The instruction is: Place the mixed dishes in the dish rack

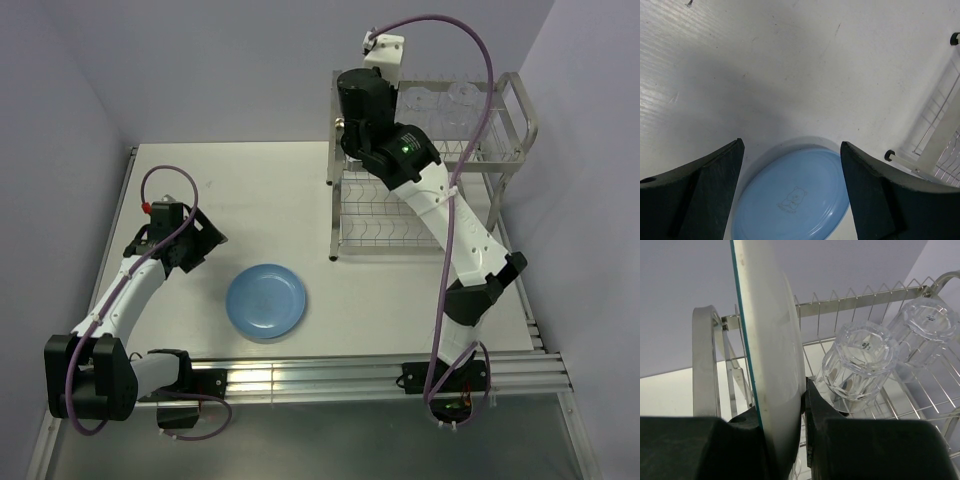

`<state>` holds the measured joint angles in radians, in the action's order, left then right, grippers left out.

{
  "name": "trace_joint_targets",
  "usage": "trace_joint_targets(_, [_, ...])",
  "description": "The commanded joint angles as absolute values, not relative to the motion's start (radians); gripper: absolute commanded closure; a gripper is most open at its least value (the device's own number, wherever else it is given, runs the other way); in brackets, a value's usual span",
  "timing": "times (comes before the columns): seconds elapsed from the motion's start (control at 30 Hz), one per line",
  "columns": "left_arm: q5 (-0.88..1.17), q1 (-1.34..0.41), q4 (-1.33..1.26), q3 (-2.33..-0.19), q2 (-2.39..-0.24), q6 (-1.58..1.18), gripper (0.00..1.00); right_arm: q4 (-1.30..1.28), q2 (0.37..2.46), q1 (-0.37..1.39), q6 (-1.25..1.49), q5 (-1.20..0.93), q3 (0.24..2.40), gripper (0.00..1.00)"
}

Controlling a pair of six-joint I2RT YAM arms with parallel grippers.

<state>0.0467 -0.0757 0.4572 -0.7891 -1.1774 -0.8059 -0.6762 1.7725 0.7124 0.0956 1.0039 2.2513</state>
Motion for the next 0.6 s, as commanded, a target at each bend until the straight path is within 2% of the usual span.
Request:
trace_joint_targets(0.0, [0.031,-0.081,0.442,-0.785,-1.183,-0.808,0.16,-0.652,1.786,0.707,0.121,1.012,2.276,1.0])
trace_joint_targets(0.43, [0.038,-0.086,0.433,-0.769,-1.192,-0.83,0.15,-0.686,1.802,0.707,0.158,1.002,2.237,1.0])
trace_joint_targets(0.57, [0.035,-0.09,0.431,-0.764,-1.192,-0.831,0.15,-0.69,1.802,0.706,0.158,0.993,2.235,0.89])
